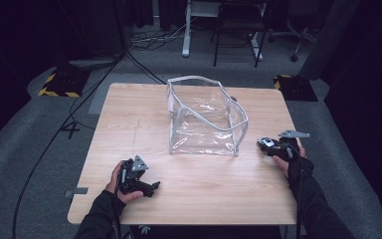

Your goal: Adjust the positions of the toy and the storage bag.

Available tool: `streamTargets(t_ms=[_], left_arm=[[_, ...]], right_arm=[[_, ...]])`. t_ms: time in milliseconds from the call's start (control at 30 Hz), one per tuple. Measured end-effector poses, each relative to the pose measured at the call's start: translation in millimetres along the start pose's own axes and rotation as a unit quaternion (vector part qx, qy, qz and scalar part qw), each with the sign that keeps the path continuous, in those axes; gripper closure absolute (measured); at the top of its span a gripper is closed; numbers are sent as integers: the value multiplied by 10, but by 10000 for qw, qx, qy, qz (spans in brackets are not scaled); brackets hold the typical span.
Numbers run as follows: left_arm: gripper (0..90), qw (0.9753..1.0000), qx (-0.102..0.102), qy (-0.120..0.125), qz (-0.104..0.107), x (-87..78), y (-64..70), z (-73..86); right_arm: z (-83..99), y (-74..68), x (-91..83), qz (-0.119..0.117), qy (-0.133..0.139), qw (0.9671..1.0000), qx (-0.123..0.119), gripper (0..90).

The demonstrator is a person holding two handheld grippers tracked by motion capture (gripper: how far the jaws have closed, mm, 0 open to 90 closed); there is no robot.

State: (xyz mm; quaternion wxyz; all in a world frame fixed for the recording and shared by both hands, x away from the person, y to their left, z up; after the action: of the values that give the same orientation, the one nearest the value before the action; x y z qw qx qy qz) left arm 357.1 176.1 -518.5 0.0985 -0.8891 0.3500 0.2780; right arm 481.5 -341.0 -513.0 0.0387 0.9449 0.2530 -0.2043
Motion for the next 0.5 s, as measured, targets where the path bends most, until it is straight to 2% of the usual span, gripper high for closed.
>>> streamTargets(t_ms=[67, 500], left_arm=[[3, 10000, 0, -1, 0, 0, 0, 0], [3, 10000, 1, -1, 0, 0, 0, 0]], right_arm=[[-15, 43, 30, 85, 1, 10000, 20, 480], [-103, 135, 223, 164, 2, 9999, 9, 482]])
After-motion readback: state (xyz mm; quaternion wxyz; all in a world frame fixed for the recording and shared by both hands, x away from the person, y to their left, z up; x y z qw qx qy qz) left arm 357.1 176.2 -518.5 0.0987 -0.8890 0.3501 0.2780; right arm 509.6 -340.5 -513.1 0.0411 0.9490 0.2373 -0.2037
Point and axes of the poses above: each handheld gripper's, and its own axes: x roughly forward along the jaws, z roughly out of its underside, y roughly to its right, the point moved 2 cm from there along x, roughly forward along the jaws, and after that the axes turned 15 degrees about y, right-handed, at the moved point
